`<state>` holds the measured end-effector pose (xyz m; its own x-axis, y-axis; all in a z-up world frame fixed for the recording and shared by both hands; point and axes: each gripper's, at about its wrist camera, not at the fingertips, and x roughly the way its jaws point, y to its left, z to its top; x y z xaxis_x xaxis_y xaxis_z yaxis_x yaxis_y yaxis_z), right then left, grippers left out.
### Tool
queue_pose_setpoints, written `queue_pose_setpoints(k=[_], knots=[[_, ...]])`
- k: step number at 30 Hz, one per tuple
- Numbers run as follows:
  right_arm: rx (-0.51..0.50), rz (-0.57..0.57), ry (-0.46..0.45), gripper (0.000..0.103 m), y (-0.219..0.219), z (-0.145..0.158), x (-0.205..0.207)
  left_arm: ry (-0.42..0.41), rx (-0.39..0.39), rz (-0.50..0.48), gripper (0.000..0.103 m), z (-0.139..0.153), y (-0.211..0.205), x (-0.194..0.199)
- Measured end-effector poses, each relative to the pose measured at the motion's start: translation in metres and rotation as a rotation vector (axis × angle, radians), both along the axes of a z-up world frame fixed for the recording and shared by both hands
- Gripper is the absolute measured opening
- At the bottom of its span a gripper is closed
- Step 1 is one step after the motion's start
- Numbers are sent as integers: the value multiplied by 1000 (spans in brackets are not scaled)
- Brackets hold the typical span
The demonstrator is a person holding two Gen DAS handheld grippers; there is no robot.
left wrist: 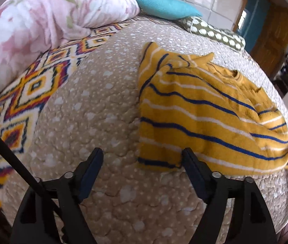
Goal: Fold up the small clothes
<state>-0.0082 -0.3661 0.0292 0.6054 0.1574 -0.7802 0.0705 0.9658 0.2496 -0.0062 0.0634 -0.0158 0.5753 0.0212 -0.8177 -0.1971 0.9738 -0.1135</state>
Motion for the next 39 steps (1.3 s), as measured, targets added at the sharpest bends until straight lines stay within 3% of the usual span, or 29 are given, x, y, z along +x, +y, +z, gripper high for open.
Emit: queue_pose_setpoints(k=[3, 7, 12, 16, 19, 21, 22, 24, 29, 32, 39], knots=[[6, 49, -53, 26, 20, 26, 0, -41, -27, 45, 93, -15, 6, -2], [-33, 113, -61, 26, 67, 36, 43, -114, 2, 38, 100, -23, 1, -8], [-37, 108, 45, 26, 107, 2, 127, -144, -46, 4, 102, -24, 5, -9], [-62, 66, 227, 33, 123, -43, 180, -153, -77, -9, 102, -23, 7, -11], [-135, -13, 169, 34, 135, -16, 187, -160, -110, -27, 102, -16, 9, -19], [-109, -38, 34, 34, 147, 15, 173, -187, -181, -57, 102, -6, 13, -29], [-95, 7, -8, 34, 164, 27, 167, -206, -212, -59, 102, -1, 16, -35], [-88, 127, -3, 34, 194, 29, 161, -239, -242, -31, 102, 8, 26, -44], [-177, 440, 59, 28, 301, 0, 146, -291, -158, 92, 102, 23, 52, -57], [-255, 493, 83, 28, 345, -16, 166, -288, -155, 137, 102, 22, 66, -59], [-453, 482, 147, 28, 413, -48, 227, -243, -172, 146, 102, 12, 76, -55]])
